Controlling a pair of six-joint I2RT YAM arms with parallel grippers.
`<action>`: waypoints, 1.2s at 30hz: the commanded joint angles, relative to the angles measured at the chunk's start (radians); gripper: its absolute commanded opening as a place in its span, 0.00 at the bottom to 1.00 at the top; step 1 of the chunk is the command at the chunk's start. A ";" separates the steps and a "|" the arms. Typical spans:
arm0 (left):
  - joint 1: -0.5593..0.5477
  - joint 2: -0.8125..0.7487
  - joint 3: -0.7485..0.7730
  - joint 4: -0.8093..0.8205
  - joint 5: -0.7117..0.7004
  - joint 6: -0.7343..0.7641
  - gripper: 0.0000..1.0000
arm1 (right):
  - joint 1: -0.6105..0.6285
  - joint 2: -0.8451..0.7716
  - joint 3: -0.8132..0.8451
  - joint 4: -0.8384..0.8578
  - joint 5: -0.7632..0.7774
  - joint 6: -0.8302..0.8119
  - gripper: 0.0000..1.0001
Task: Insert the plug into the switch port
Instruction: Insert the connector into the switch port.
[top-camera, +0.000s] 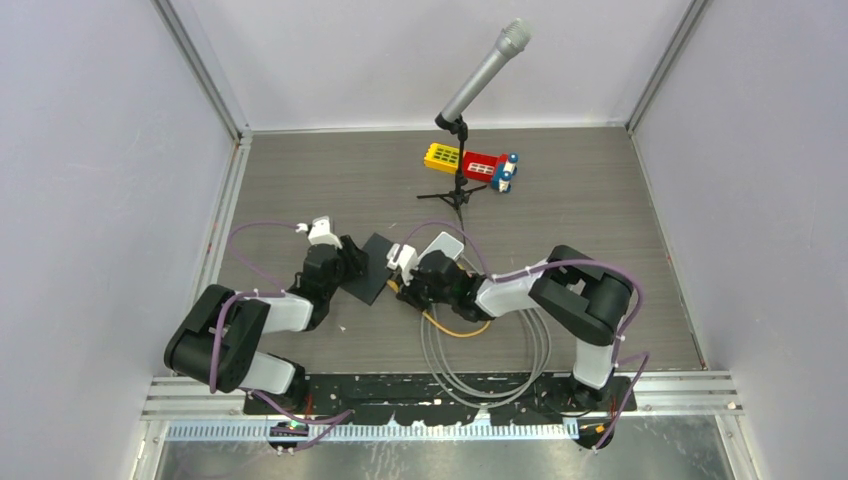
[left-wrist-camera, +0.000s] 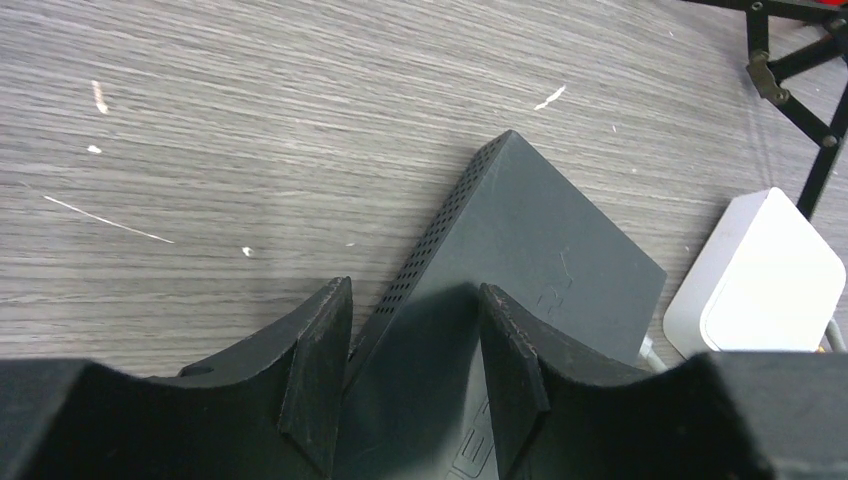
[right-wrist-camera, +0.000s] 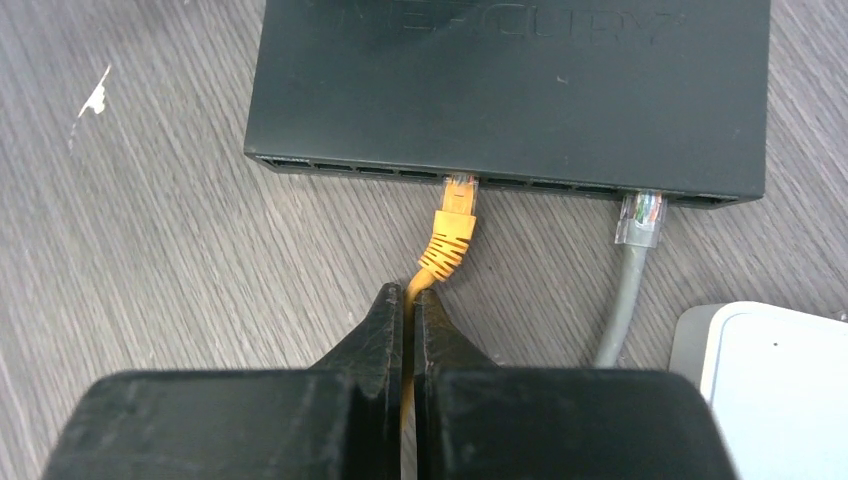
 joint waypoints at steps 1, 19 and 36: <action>-0.164 -0.008 -0.022 -0.027 0.418 -0.146 0.47 | 0.126 0.130 0.087 0.168 0.124 0.102 0.00; -0.129 -0.103 0.023 -0.232 0.249 -0.143 0.50 | 0.102 0.061 0.039 -0.007 0.095 0.037 0.21; -0.041 -0.305 0.152 -0.589 0.015 -0.040 0.76 | 0.103 -0.037 -0.020 -0.074 0.076 0.052 0.26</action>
